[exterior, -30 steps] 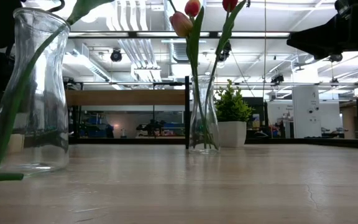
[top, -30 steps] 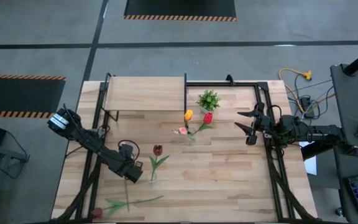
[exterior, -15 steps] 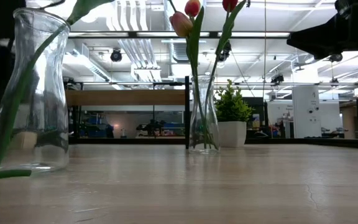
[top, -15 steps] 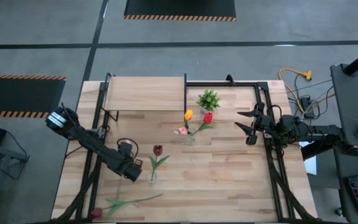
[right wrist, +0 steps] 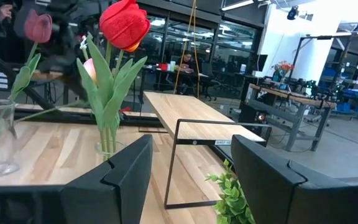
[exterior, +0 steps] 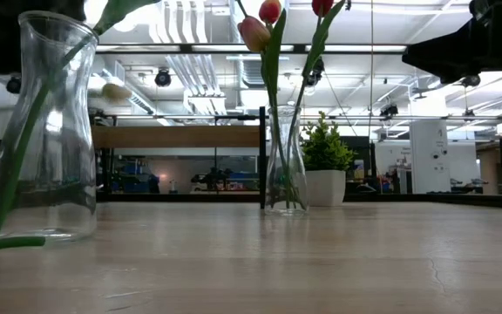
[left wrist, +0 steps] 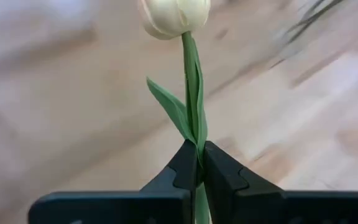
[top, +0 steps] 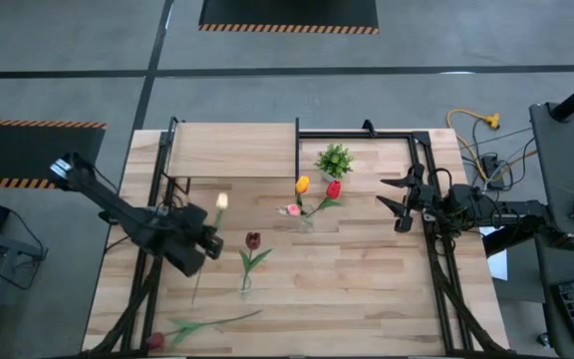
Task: Pick and place flowers into a vace then onto a shelf
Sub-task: Put the light white tulip into the bottom transparent flower vase
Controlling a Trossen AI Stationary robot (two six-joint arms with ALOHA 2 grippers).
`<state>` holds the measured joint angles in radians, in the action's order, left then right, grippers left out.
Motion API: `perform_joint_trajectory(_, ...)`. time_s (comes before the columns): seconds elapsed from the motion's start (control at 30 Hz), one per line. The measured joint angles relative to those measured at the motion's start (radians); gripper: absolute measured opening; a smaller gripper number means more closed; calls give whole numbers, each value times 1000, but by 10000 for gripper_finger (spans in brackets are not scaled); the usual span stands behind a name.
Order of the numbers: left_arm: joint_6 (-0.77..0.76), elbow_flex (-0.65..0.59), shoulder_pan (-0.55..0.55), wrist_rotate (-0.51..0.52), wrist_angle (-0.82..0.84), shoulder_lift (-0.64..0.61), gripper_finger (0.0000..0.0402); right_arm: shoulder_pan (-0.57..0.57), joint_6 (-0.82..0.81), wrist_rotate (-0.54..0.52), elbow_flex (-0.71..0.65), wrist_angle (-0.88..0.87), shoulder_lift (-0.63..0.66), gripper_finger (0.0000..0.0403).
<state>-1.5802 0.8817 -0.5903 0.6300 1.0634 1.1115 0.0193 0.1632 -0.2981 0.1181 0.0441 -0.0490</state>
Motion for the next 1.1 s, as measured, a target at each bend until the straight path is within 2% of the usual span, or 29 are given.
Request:
perform_joint_trajectory(0.2, 259, 77, 0, 178, -23, -162, 0, 0, -6, 0, 0, 0, 0, 210)
perform_joint_trajectory(0.4, 628, 163, 0, 374, -205, -214, 0, 0, -6, 0, 0, 0, 0, 210)
perform_joint_trajectory(0.5, 780, 195, 0, 397, -333, -205, 0, 0, -6, 0, 0, 0, 0, 210)
perform_joint_trajectory(0.7, 982, 228, -22, 383, -578, -144, 0, 0, -6, 0, 0, -1, 0, 210)
perform_joint_trajectory(1.1, 1131, 234, -102, 382, -832, -35, 0, 0, -7, 0, 0, -1, 0, 210)
